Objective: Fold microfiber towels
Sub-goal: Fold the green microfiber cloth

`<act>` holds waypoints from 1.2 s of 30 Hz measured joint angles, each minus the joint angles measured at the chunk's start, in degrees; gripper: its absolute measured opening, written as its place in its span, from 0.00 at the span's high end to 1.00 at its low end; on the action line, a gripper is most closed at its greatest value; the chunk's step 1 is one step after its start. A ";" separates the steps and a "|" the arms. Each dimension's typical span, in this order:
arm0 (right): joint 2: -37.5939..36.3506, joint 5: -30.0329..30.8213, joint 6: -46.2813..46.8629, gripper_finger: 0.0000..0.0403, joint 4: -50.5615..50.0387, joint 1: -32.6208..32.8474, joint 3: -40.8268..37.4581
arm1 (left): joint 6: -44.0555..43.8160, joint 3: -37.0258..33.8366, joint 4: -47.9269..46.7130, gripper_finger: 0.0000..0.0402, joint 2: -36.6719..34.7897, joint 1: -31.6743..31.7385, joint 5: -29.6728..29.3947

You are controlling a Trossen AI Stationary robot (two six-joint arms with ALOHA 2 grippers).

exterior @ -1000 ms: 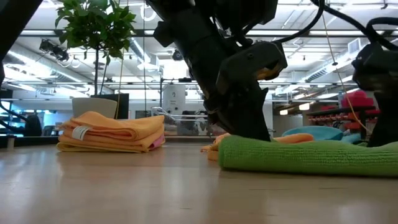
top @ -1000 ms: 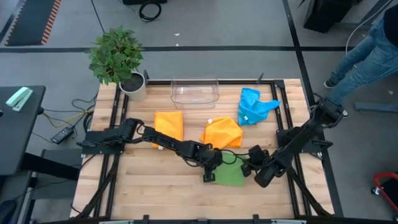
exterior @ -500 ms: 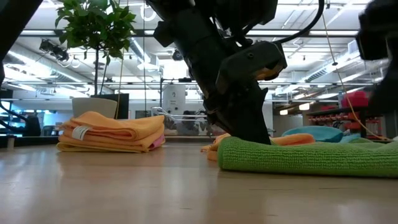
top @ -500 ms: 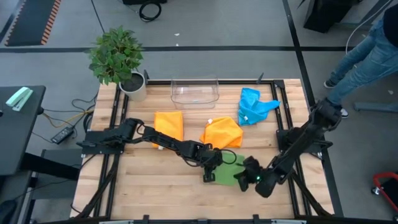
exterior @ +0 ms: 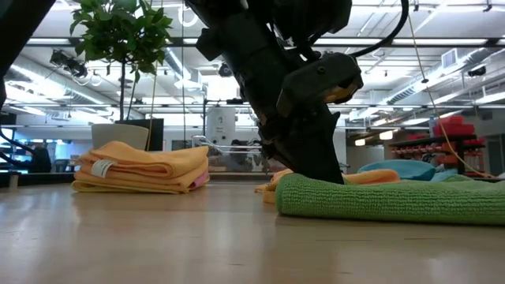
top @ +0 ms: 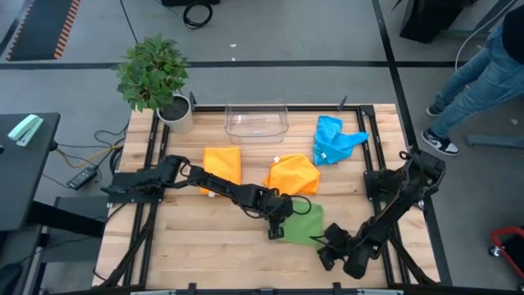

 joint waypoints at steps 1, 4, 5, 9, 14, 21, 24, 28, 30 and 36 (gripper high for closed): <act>-0.62 -0.02 -0.09 1.00 -0.25 0.52 -0.05 | 0.00 0.00 0.02 0.98 0.00 0.04 -0.02; -5.35 4.74 -2.66 1.00 -0.98 1.41 -0.13 | -0.01 0.00 0.02 0.96 0.00 0.06 -0.04; -7.18 6.82 -3.39 1.00 -2.04 1.30 0.07 | 0.00 0.00 0.06 0.95 0.00 0.06 -0.04; -10.13 9.07 -3.60 1.00 -10.51 -1.57 -0.20 | 0.02 0.00 0.10 0.96 0.00 0.09 -0.15; -6.34 3.01 -7.34 1.00 -7.98 -5.60 -0.13 | 0.00 0.00 0.09 0.98 0.00 0.13 -0.15; -0.84 -2.30 -4.42 1.00 -3.47 -3.34 0.19 | 0.00 0.00 0.08 0.96 0.00 0.17 -0.20; -0.74 -1.87 -1.35 1.00 -3.50 -0.92 0.17 | -0.02 0.00 0.32 0.98 0.00 0.19 -0.17; -3.86 -1.41 -1.48 1.00 -5.35 0.20 -0.27 | -0.04 0.00 0.26 0.96 0.00 0.17 -0.16; -6.68 0.07 -2.60 1.00 -6.09 0.14 -0.19 | -0.04 0.00 0.11 0.95 0.00 0.19 -0.20; -10.85 3.38 -3.49 1.00 -13.37 -2.68 -0.15 | 0.02 -0.02 0.80 0.98 0.00 0.19 -0.24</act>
